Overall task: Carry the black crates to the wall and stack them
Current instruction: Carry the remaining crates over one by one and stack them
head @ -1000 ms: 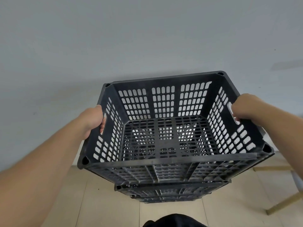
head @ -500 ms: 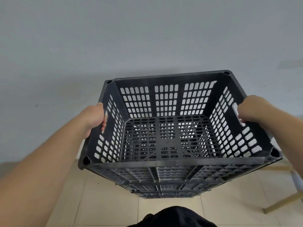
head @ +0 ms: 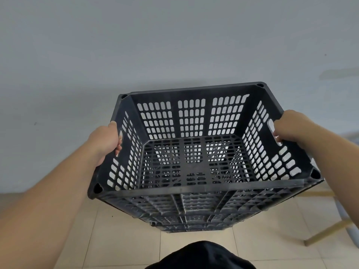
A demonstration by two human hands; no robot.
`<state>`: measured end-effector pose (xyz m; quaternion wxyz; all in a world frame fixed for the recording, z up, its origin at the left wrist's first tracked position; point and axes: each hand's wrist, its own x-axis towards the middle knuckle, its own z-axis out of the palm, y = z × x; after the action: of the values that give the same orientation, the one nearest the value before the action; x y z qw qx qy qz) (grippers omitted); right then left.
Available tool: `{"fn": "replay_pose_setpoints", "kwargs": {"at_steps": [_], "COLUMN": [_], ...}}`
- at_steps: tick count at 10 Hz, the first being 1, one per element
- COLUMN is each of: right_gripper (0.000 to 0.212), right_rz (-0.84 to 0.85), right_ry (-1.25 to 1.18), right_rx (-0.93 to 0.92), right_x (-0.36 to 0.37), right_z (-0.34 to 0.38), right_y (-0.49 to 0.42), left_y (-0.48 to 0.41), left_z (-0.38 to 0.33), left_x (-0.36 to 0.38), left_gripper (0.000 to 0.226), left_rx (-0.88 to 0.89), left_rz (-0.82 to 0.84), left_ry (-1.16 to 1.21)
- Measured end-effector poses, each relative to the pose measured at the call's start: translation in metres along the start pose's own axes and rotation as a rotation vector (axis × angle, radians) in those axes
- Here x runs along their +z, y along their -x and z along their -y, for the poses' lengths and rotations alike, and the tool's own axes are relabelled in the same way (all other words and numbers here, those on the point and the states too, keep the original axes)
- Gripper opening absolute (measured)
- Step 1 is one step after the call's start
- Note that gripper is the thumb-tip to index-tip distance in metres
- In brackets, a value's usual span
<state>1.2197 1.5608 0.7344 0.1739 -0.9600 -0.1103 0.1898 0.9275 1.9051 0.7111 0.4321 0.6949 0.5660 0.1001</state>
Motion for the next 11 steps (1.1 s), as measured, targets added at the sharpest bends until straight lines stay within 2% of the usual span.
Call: {"fn": "replay_pose_setpoints", "kwargs": {"at_steps": [1, 4, 6, 7, 11], "right_gripper": [0.02, 0.008, 0.013, 0.004, 0.005], "right_rz": [-0.128, -0.091, -0.14, -0.143, -0.21], "right_ry": [-0.168, 0.033, 0.109, 0.113, 0.061], "right_rx": [0.02, -0.003, 0.018, 0.01, -0.025], "right_x": [0.009, 0.002, 0.012, 0.009, 0.009], "right_z": [-0.01, 0.004, -0.001, 0.002, -0.007], "right_y": [0.0, -0.001, 0.006, 0.008, 0.002], "left_y": [-0.004, -0.005, -0.006, -0.002, 0.0], "left_z": [-0.003, -0.007, -0.004, -0.001, -0.003], "left_x": [0.001, 0.003, -0.003, 0.001, 0.005], "left_gripper": [0.056, 0.056, 0.057, 0.057, 0.058], "left_rx": [-0.006, 0.049, 0.09, 0.122, 0.124], "left_rz": [-0.008, -0.034, 0.023, -0.002, -0.06], "left_ry": [0.027, 0.022, -0.066, -0.093, -0.084]}}
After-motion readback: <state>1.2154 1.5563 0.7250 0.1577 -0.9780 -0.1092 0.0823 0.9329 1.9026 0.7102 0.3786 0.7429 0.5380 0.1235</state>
